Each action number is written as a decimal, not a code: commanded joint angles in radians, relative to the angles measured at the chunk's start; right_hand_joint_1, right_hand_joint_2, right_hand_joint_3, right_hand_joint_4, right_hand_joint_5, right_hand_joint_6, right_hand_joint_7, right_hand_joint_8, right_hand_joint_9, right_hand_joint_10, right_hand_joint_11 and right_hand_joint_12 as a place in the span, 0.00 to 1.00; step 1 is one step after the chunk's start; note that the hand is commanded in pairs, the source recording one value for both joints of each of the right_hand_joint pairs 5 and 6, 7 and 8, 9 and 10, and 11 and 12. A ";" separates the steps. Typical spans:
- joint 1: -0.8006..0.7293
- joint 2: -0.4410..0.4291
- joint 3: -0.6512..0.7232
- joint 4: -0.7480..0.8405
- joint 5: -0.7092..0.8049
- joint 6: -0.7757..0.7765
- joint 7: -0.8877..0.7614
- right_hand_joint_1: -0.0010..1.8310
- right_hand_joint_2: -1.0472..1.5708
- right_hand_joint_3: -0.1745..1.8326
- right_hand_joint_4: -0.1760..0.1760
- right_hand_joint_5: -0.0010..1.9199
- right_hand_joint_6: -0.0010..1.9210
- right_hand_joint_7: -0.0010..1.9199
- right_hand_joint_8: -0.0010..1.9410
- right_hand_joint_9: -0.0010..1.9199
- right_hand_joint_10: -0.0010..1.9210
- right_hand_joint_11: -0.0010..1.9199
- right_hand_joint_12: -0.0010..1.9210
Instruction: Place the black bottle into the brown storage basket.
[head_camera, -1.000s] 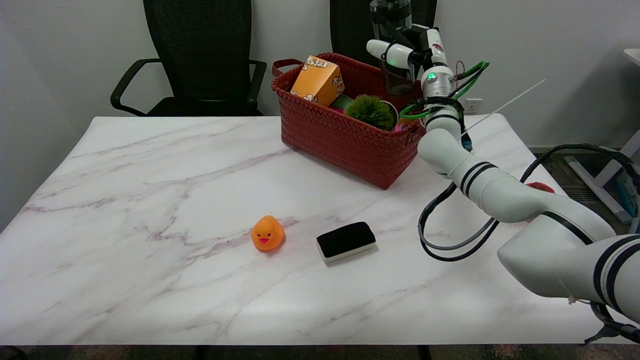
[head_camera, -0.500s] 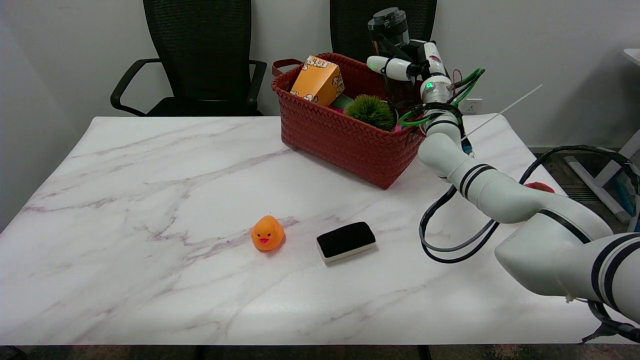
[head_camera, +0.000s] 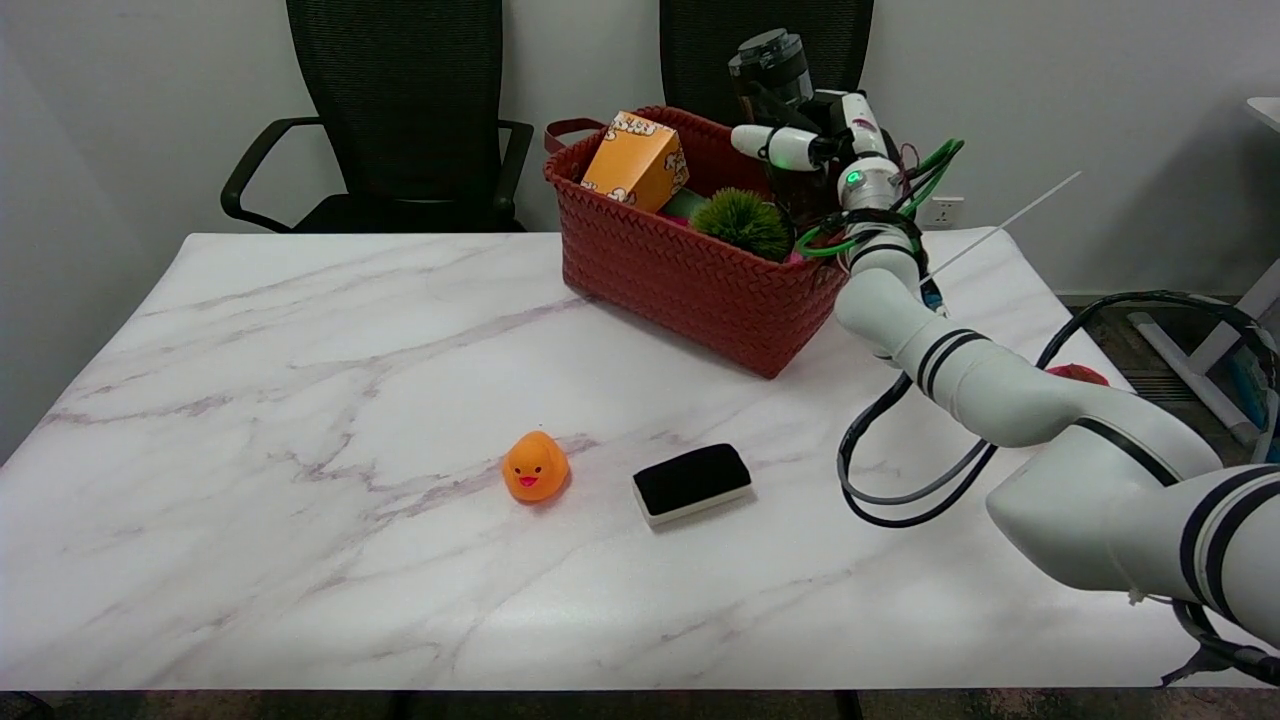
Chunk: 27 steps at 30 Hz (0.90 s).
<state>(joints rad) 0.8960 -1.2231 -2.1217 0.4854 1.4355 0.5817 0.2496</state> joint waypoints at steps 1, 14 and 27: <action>0.001 -0.005 -0.004 0.000 -0.002 -0.044 -0.020 0.58 0.70 0.15 0.50 0.31 0.31 0.46 0.46 0.35 0.35 0.31 0.31; -0.013 0.004 0.005 0.073 -0.002 -0.045 -0.091 0.54 0.58 0.00 0.50 0.03 0.03 0.19 0.19 0.10 0.10 0.25 0.25; -0.063 0.026 0.017 0.193 0.005 -0.010 -0.128 0.53 0.58 0.00 0.50 0.00 0.00 0.14 0.14 0.08 0.08 0.23 0.23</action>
<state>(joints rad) 0.8851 -1.2208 -2.1189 0.5522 1.4343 0.5417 0.1711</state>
